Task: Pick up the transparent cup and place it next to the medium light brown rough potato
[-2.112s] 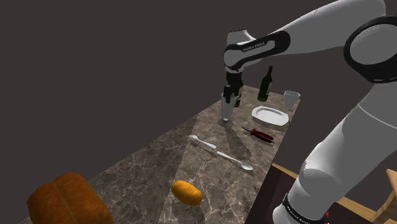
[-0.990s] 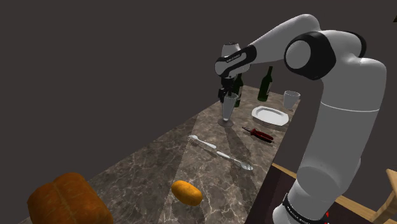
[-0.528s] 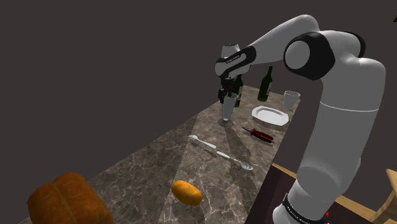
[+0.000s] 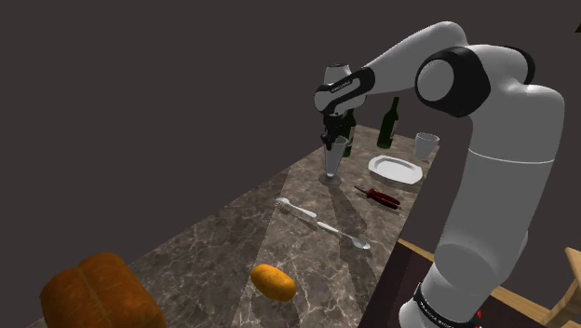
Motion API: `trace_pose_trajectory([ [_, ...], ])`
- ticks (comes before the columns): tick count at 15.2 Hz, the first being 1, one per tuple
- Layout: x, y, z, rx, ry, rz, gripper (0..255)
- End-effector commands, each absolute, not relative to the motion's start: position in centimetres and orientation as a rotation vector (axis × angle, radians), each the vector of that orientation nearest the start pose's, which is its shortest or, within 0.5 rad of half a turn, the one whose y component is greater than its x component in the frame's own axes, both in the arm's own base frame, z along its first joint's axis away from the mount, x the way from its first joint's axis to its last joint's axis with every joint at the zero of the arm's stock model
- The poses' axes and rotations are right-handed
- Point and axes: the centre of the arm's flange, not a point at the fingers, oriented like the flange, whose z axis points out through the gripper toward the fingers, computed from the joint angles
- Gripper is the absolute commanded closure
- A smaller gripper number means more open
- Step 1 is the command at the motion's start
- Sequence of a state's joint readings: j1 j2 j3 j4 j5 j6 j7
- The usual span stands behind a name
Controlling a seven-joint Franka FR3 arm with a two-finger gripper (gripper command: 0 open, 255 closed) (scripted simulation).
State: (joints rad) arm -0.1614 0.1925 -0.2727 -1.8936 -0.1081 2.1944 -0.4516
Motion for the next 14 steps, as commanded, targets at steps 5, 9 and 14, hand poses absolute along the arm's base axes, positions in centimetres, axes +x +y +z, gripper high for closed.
trace_pose_trajectory([
  [5, 55.9, -25.6, 43.3, -3.316, -0.137, -0.068, 255],
  [9, 55.9, -25.6, 45.4, -3.316, -0.137, -0.068, 255],
  [14, 55.9, -25.6, 48.0, -3.316, -0.137, -0.068, 255],
])
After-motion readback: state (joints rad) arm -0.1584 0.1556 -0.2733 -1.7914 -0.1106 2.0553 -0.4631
